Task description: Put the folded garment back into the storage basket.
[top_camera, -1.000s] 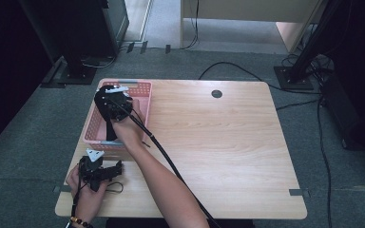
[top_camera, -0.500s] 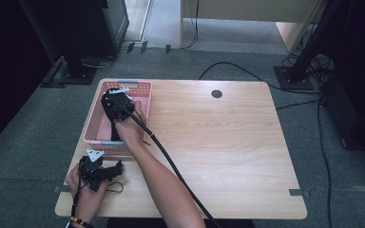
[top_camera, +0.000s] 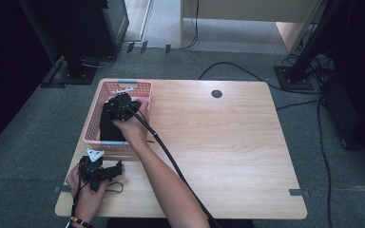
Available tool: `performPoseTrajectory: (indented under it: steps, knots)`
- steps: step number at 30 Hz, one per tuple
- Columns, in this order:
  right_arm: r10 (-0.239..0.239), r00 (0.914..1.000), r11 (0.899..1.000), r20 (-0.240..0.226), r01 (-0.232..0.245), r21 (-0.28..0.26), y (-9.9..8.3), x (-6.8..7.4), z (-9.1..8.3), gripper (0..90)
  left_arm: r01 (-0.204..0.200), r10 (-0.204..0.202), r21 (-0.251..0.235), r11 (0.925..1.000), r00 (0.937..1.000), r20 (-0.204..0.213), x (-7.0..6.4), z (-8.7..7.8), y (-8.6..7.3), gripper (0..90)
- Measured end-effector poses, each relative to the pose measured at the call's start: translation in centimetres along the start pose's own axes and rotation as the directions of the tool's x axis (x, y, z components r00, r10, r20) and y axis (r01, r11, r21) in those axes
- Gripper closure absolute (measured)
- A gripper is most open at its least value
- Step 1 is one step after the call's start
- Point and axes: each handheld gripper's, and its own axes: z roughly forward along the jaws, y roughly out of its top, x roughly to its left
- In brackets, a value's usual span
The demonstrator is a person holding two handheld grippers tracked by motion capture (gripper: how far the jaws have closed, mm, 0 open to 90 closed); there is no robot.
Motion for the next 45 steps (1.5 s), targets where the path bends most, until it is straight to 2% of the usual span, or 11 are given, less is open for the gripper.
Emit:
performPoseTrajectory:
  steps: [1,4,8,12,17,22,31,45]
  knots:
    - [-0.007,0.9999,1.0,0.014,0.007,0.011,-0.1,-0.1,0.0,0.0,0.0,0.0,0.0,1.0,1.0,0.0,0.0,0.0,0.0,0.0]
    - [-0.022,0.9998,1.0,0.002,0.022,-0.01,-0.3,-0.5,-0.5,0.0,-0.001,0.001,0.0,1.0,1.0,0.0,0.0,0.0,0.0,0.0]
    - [-0.009,0.9999,0.999,-0.01,0.009,-0.037,-0.6,-1.1,-1.4,0.0,0.0,0.0,-0.001,1.0,1.0,0.002,0.0,0.0,0.0,0.0]
    - [-0.014,0.9998,0.999,0.011,0.014,-0.048,-1.0,-1.8,-2.2,0.0,-0.001,0.001,0.0,1.0,1.0,0.003,0.0,0.0,0.0,0.0]
    - [0.009,0.9991,0.997,0.041,-0.006,-0.071,-1.4,-3.0,-3.4,0.0,-0.001,0.001,0.0,1.0,1.0,0.003,0.0,0.0,0.0,0.0]
    - [0.027,0.9996,0.996,0.003,-0.026,-0.085,-1.9,-4.5,-4.2,0.0,-0.002,0.002,-0.001,1.0,1.0,0.004,0.0,0.0,0.0,0.0]
    - [0.018,0.9993,0.995,0.031,-0.015,-0.094,-3.1,-6.5,-5.2,0.0,-0.004,0.004,-0.001,1.0,1.0,0.004,0.0,0.0,0.0,0.0]
    - [0.045,0.9968,0.993,0.066,-0.038,-0.111,-5.0,-9.4,-6.0,0.0,-0.001,0.001,-0.002,1.0,1.0,0.004,0.0,0.0,0.0,0.0]
